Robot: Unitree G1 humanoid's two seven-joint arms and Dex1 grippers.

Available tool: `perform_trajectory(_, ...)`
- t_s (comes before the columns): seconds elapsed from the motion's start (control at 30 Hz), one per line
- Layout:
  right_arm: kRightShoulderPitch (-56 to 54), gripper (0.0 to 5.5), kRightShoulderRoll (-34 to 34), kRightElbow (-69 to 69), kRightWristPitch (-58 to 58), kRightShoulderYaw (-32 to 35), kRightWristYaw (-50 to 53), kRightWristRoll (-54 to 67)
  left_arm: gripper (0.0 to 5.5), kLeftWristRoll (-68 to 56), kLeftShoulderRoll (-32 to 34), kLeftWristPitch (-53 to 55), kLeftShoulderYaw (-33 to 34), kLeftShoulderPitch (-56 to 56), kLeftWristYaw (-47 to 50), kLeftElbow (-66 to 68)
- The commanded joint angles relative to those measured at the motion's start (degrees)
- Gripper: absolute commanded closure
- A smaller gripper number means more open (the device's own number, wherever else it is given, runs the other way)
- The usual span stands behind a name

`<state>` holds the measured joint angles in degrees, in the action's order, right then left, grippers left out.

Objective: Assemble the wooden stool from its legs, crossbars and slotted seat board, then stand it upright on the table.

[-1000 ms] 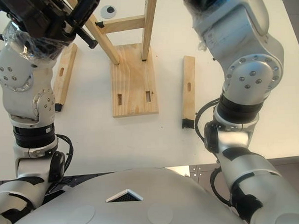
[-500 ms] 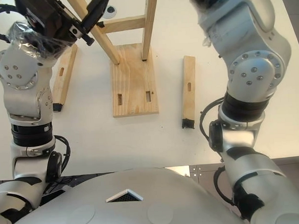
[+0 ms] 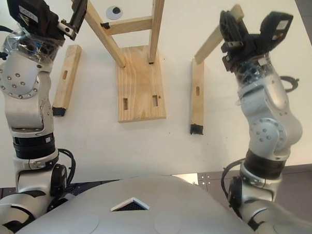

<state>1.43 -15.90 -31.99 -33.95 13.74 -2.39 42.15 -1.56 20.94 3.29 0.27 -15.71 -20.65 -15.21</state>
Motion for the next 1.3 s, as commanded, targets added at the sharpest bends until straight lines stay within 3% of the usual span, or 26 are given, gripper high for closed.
perform_trajectory(0.03, 5.0, 5.10, 2.1, -2.7, -1.6, 0.2, 2.0, 1.1, 2.39, -0.9, 0.4, 2.2, 1.3, -0.2, 0.2, -0.8)
perform_trajectory(0.53, 7.6, 5.10, 1.3, -0.5, -1.5, -3.1, -1.2, -2.3, 2.39, -1.1, 1.0, 4.7, -0.2, 0.2, -1.7, -3.2)
perform_trajectory(0.9, 8.2, 5.10, 0.4, 2.9, -0.5, -1.9, -4.4, -6.2, 2.39, -1.2, 0.8, 5.3, 0.0, 1.0, -1.0, -4.1)
perform_trajectory(1.3, 12.2, 5.10, 0.0, 3.2, -0.7, -6.6, 1.2, -19.0, 2.39, -1.9, 2.6, 5.6, 2.4, -2.7, -1.7, -1.3)
